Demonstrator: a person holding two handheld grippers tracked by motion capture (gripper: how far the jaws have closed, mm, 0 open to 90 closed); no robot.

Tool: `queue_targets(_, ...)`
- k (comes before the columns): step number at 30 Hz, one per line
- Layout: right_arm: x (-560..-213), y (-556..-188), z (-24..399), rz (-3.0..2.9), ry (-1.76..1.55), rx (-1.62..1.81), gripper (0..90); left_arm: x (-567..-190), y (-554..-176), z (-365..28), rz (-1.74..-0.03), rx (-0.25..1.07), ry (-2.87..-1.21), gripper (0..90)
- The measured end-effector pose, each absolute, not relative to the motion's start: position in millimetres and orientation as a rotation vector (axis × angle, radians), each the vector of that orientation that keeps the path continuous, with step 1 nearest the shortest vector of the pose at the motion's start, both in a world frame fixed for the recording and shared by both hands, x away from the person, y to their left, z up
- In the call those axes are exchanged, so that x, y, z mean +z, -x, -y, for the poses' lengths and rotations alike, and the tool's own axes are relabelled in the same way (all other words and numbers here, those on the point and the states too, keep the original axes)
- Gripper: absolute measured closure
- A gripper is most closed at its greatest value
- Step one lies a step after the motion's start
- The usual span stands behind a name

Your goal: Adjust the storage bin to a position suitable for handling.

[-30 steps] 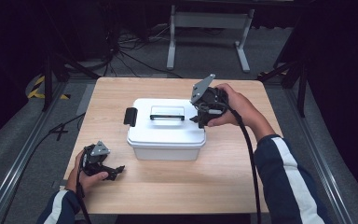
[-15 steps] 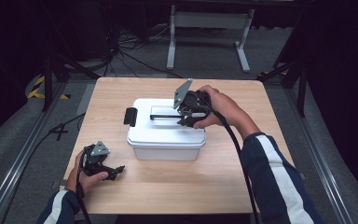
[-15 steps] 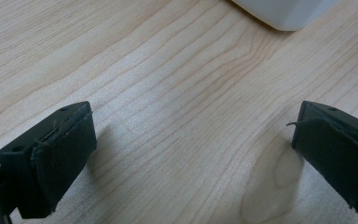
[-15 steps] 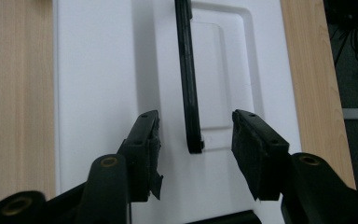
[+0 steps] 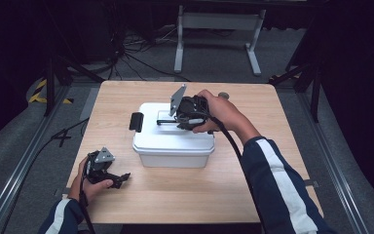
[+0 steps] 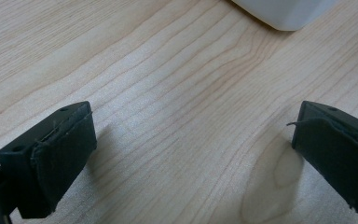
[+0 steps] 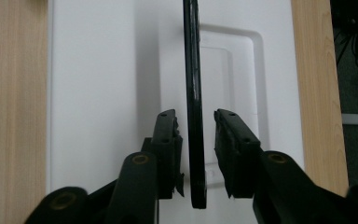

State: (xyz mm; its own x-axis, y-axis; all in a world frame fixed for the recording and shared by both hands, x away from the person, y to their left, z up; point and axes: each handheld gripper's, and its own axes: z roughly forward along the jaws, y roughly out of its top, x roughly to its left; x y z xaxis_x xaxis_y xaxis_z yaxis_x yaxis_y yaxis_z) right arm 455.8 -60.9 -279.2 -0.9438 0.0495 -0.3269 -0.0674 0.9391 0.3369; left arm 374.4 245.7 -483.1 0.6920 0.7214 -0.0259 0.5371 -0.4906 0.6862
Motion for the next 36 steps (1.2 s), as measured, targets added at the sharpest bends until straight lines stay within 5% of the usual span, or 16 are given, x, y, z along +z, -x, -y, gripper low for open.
queue_targets(8,-277.6,-458.0,58.9,-2.739,0.022,0.512,84.1,-483.1,-374.4,-245.6,-0.958,0.348,-2.215,0.1)
queue_targets(36,-254.6,-449.4,72.2,-2.672,0.053,0.581,84.8,-482.6,-374.6,-245.9,-0.956,0.347,-2.219,0.2)
